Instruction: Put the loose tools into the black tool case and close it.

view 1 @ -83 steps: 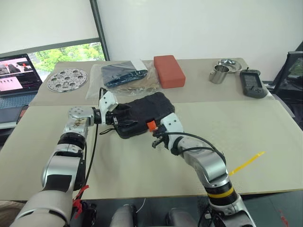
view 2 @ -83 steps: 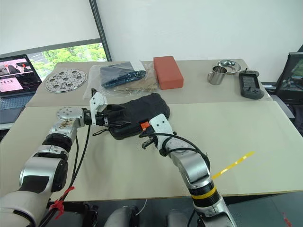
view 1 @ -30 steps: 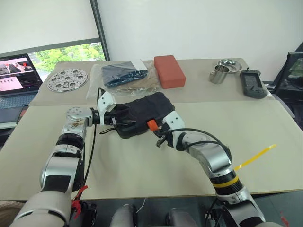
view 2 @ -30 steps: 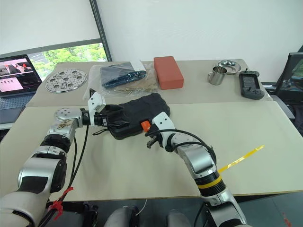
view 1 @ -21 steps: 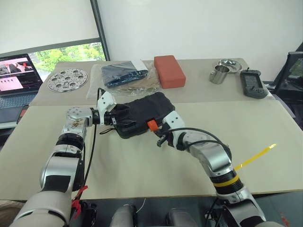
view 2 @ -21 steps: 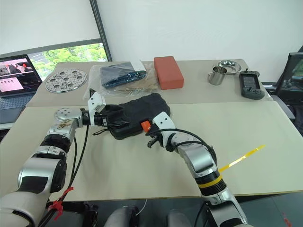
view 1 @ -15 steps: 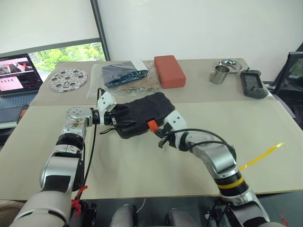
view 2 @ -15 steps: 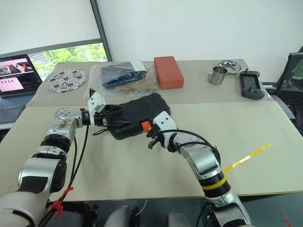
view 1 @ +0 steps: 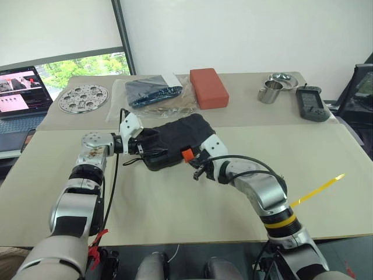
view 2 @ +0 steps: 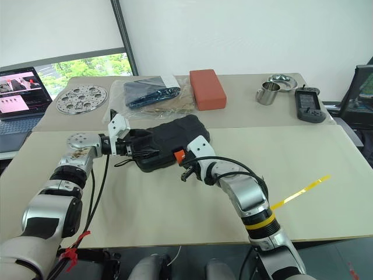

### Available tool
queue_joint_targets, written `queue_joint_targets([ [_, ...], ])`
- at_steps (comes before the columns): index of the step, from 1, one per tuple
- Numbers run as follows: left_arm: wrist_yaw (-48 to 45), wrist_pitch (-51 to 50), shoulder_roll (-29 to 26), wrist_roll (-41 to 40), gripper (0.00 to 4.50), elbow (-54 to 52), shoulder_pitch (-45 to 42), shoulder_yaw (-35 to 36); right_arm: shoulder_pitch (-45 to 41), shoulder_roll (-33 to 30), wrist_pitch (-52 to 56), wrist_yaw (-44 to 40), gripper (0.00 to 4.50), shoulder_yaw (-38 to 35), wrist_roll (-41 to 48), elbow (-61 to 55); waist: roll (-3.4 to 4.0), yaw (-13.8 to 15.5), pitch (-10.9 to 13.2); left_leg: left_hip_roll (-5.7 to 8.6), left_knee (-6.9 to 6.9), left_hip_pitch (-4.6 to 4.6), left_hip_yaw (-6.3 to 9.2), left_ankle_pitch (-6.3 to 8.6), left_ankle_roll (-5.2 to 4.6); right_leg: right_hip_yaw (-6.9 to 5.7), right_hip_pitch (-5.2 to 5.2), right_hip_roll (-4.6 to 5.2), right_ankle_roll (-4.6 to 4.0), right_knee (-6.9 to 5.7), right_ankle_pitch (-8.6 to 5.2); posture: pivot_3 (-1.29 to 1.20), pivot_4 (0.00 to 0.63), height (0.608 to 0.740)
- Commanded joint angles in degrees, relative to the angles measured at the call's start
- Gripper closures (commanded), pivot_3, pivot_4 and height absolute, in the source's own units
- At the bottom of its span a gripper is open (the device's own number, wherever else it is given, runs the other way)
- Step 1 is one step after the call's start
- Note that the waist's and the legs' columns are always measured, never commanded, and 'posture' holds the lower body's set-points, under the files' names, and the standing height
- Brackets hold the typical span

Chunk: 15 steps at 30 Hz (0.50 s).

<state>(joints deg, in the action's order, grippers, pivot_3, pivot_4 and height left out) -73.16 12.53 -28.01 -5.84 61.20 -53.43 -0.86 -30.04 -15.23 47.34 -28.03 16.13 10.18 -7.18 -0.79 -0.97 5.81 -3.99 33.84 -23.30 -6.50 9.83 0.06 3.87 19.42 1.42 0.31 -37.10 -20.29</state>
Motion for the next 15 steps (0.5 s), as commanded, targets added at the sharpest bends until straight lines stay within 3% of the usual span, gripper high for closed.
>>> queue_joint_targets([
  [1,0.26,0.89,-0.75,0.47,0.00,-0.83,0.15,0.32,-2.19,0.58,-3.12,0.02,4.45,-1.12,-0.51,0.96,0.00,-0.01,0.00,0.00,0.00,0.00,0.00,0.00,0.00,0.00,0.00,0.00,0.00,0.00,0.00,0.00,0.150,0.740],
  [15,0.22,0.77,-0.54,0.43,0.00,-1.28,0.61,0.31,-4.81,2.60,-7.06,0.30,4.45,-1.20,-2.17,7.03,0.01,-0.10,0.00,-0.02,0.00,0.02,-0.01,0.00,0.00,0.00,0.01,-0.01,0.00,-0.02,0.00,0.00,0.150,0.740],
])
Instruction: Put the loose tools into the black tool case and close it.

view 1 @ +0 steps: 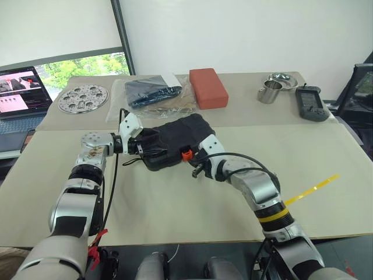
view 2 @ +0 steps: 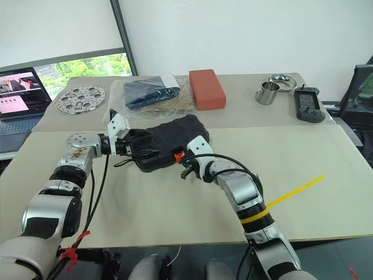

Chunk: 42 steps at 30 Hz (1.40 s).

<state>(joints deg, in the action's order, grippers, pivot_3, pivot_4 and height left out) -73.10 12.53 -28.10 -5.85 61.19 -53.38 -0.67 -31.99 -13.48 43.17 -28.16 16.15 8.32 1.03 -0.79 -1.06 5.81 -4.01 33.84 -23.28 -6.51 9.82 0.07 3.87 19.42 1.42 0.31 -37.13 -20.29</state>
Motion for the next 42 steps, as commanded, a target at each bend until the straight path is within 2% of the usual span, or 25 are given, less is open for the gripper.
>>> queue_joint_targets([
  [1,0.14,0.76,-0.42,0.44,0.00,-1.29,0.60,0.11,-3.12,1.08,-2.91,0.44,4.45,-1.32,-0.40,-1.10,0.00,-0.04,0.00,0.00,0.00,0.00,0.00,0.00,0.00,0.00,0.00,0.00,0.00,0.00,0.00,0.00,0.150,0.740],
  [26,0.16,0.23,-0.63,0.41,0.00,-2.37,1.56,0.59,-5.44,2.58,-2.11,0.68,4.45,-2.51,-0.32,-2.92,0.02,-0.10,0.01,-0.06,-0.01,-0.01,-0.02,0.00,0.00,0.00,0.04,0.04,0.00,-0.04,0.00,0.00,0.150,0.740],
  [35,0.20,0.17,-0.53,0.35,0.00,-2.65,1.92,0.66,-2.81,-0.93,3.25,-2.64,4.45,-3.28,3.15,-12.01,0.02,-0.04,0.01,-0.07,-0.02,-0.02,-0.02,0.00,0.00,0.00,0.03,0.04,0.00,-0.03,0.00,0.00,0.150,0.740],
  [42,0.34,0.13,-0.24,0.34,0.00,-2.62,1.83,0.72,-0.79,-1.36,2.62,-2.13,4.45,-1.33,1.70,-9.50,0.01,-0.12,0.01,-0.04,-0.02,-0.01,-0.03,0.01,-0.01,0.00,0.03,0.01,0.00,-0.01,0.00,0.00,0.150,0.740],
])
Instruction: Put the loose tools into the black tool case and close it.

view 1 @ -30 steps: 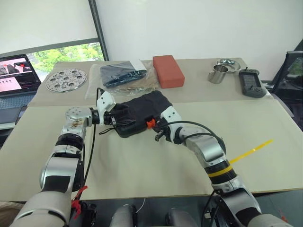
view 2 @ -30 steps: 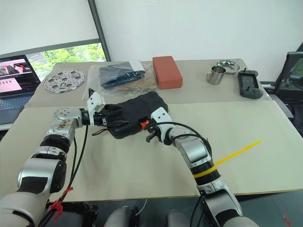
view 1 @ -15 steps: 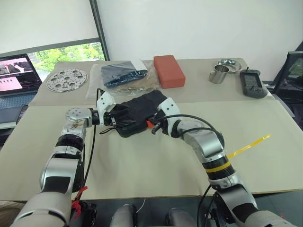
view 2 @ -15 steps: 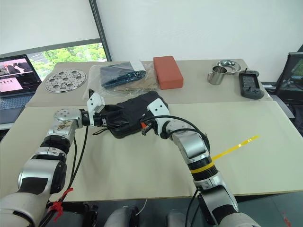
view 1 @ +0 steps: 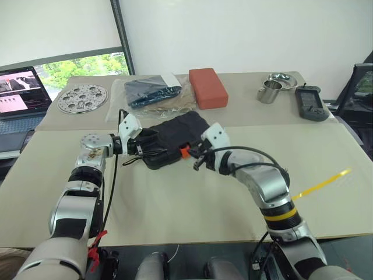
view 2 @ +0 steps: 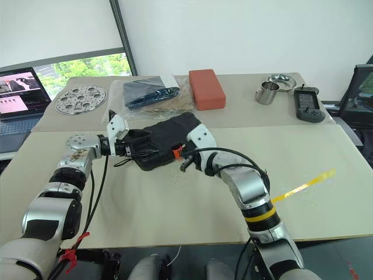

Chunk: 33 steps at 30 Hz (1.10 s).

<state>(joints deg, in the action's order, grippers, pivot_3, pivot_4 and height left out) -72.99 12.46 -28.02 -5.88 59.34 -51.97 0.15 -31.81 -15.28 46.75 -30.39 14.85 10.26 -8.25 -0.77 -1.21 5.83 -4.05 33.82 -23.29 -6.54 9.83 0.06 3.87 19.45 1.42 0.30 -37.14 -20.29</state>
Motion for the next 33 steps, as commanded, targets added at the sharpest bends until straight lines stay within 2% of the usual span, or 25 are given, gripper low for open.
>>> queue_joint_targets([
  [1,0.22,0.20,-0.37,0.37,0.00,-0.83,0.47,-0.09,-1.19,0.63,-1.56,0.29,4.45,0.01,-0.45,0.68,0.00,0.07,0.00,0.00,0.00,0.00,0.01,0.00,0.00,0.00,0.00,0.00,0.00,0.00,0.00,0.00,0.150,0.740],
  [10,0.42,0.11,-0.81,0.31,0.00,-1.25,0.88,0.12,-6.08,3.80,-7.48,2.13,4.45,-0.02,-3.00,11.94,0.00,-0.06,0.00,0.00,0.01,0.03,-0.01,0.00,0.00,0.00,0.00,-0.02,0.00,-0.02,0.00,0.00,0.150,0.740],
  [15,0.52,0.05,-0.86,0.25,0.00,-1.47,1.06,0.14,-7.51,4.99,-9.67,2.09,4.45,-0.48,-3.64,14.28,0.00,-0.54,0.00,-0.04,0.02,0.09,-0.02,-0.02,0.02,0.00,0.00,-0.04,0.00,-0.06,0.00,0.00,0.150,0.740],
  [20,1.03,-0.27,-0.82,-0.15,0.00,-2.24,1.62,0.51,-3.93,2.67,-8.29,0.48,4.45,-0.97,-3.22,8.82,0.00,-0.73,0.00,-0.17,0.01,0.06,-0.02,-0.02,0.03,-0.01,0.00,-0.06,0.00,-0.07,0.00,0.00,0.150,0.740],
  [26,2.57,-4.91,-1.30,-5.61,0.00,-11.39,5.97,4.75,5.61,-5.28,-11.88,-4.99,4.45,-3.79,-0.36,-2.80,-0.01,-0.65,0.01,-0.18,-0.01,-0.04,-0.03,0.00,0.01,0.00,-0.01,-0.01,0.00,0.02,0.00,0.00,0.150,0.740],
  [28,4.35,-9.48,-1.71,-8.87,0.00,-18.45,9.78,7.31,9.23,-7.89,-15.54,-6.45,4.03,-7.07,0.48,-4.37,-0.02,-0.84,0.03,-0.22,0.00,-0.02,-0.05,0.00,0.01,0.00,-0.01,-0.03,0.00,0.04,0.00,0.00,0.150,0.740],
  [30,5.81,-16.13,-2.27,-13.86,0.00,-30.28,16.67,10.18,13.56,-10.32,-19.63,-8.23,3.51,-12.52,2.73,-5.42,-0.02,-0.99,0.04,-0.26,-0.01,0.00,-0.04,0.00,0.01,0.01,-0.03,-0.06,0.00,0.04,0.00,0.00,0.150,0.740],
  [32,8.10,-21.79,-2.36,-17.42,0.00,-40.71,22.80,11.75,16.84,-12.63,-22.88,-9.97,2.69,-15.85,3.98,-5.05,-0.03,-0.98,0.04,-0.29,-0.04,0.07,-0.03,0.01,0.02,0.03,-0.14,-0.06,0.01,0.09,0.00,0.00,0.150,0.740],
  [33,9.40,-24.49,-2.27,-19.09,0.00,-45.64,25.76,12.29,18.47,-13.93,-24.91,-11.20,2.44,-16.94,4.18,-4.49,-0.03,-0.93,0.06,-0.29,-0.02,0.09,-0.03,0.01,0.02,0.03,-0.17,-0.05,0.01,0.09,0.00,0.00,0.150,0.740],
])
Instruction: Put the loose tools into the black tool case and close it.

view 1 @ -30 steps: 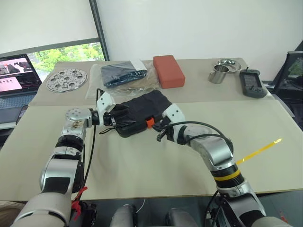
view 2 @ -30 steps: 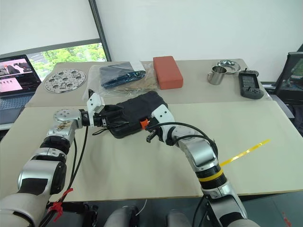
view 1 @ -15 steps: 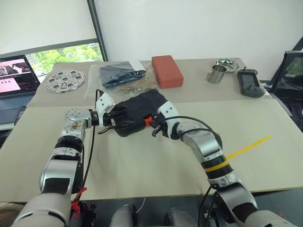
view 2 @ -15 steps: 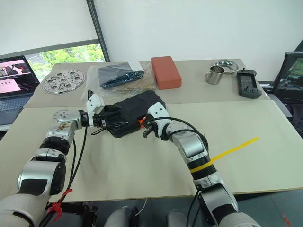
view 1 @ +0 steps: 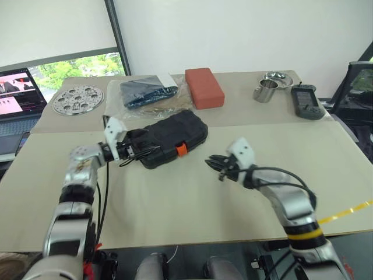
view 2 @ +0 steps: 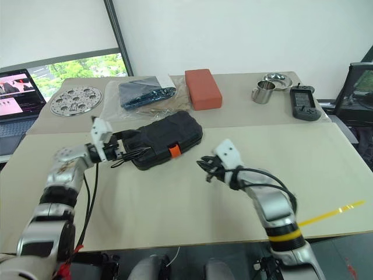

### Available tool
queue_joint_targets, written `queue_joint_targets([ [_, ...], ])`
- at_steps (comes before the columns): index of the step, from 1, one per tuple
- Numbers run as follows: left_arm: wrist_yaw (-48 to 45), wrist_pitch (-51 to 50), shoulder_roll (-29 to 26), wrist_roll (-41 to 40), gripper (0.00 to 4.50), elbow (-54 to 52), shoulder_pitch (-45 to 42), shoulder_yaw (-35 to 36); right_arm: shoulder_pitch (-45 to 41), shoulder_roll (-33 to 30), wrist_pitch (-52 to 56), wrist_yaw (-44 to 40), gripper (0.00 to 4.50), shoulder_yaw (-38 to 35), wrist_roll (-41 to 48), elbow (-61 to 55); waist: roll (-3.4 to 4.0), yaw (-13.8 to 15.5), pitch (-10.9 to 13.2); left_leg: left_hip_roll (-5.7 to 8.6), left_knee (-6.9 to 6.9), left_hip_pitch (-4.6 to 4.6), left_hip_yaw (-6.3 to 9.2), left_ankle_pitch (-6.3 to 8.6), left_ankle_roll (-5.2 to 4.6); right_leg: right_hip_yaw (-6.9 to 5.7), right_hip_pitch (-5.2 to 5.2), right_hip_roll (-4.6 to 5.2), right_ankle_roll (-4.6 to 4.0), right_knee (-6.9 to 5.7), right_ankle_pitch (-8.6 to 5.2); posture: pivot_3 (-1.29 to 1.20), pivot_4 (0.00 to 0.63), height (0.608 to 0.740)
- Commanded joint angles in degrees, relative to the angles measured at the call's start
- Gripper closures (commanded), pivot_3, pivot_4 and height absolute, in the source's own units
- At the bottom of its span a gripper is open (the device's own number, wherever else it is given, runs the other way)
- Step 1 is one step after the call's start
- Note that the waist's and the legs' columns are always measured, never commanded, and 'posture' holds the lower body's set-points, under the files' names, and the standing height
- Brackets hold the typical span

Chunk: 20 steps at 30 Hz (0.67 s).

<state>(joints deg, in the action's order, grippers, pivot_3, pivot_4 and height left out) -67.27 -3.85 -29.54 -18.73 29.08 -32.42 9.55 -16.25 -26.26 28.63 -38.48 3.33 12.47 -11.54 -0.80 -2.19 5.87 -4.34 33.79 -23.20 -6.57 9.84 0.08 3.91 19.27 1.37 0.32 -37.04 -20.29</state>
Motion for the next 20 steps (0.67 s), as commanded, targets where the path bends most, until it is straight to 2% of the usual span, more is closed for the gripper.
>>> queue_joint_targets([
  [1,5.18,-11.03,-0.70,-7.85,0.00,-20.29,9.24,3.28,4.52,-4.00,-8.71,-4.32,2.16,-6.65,2.32,-0.54,0.00,0.10,0.01,0.00,0.00,-0.02,0.00,0.00,0.00,0.01,-0.01,0.02,0.00,0.06,0.00,0.00,0.150,0.740],
  [4,9.34,-17.10,-0.98,-10.54,0.00,-33.54,19.02,3.68,8.75,-6.00,-14.18,-6.72,1.08,-10.67,3.43,1.95,-0.03,0.22,0.03,0.02,0.01,0.06,0.02,0.01,-0.01,0.07,-0.18,0.04,0.00,0.18,0.00,0.00,0.150,0.740],
  [7,13.06,-15.98,-0.76,-7.91,0.00,-39.86,28.61,3.62,12.00,-6.58,-19.72,-9.58,0.09,-13.76,5.29,4.89,-0.02,0.20,0.08,0.03,-0.02,0.25,0.02,0.02,-0.02,0.12,-0.37,0.06,0.00,0.25,0.00,0.00,0.150,0.740],
  [11,18.72,-10.02,0.47,-1.44,0.00,-41.83,38.16,2.53,14.89,-6.98,-24.45,-12.07,0.09,-16.52,6.64,8.69,-0.14,0.03,0.41,0.02,-0.14,0.87,0.02,0.10,-0.01,0.17,-1.02,0.19,-0.02,0.40,-0.01,0.00,0.150,0.740],
  [14,23.14,-5.59,2.10,3.24,0.00,-42.48,43.52,1.15,16.12,-7.49,-26.41,-14.51,0.09,-17.88,8.11,10.69,-0.17,0.04,0.44,0.02,-0.16,0.87,0.01,0.13,-0.02,0.21,-1.04,0.42,-0.05,0.46,-0.01,0.00,0.150,0.740],
  [20,26.51,-5.22,2.95,5.25,0.00,-43.29,45.09,-0.90,16.45,-8.10,-29.03,-17.01,0.09,-18.07,8.82,13.24,-0.23,0.51,0.48,0.10,-0.24,0.84,0.00,0.21,-0.03,0.18,-1.07,0.88,-0.07,0.65,0.01,0.00,0.150,0.740],
])
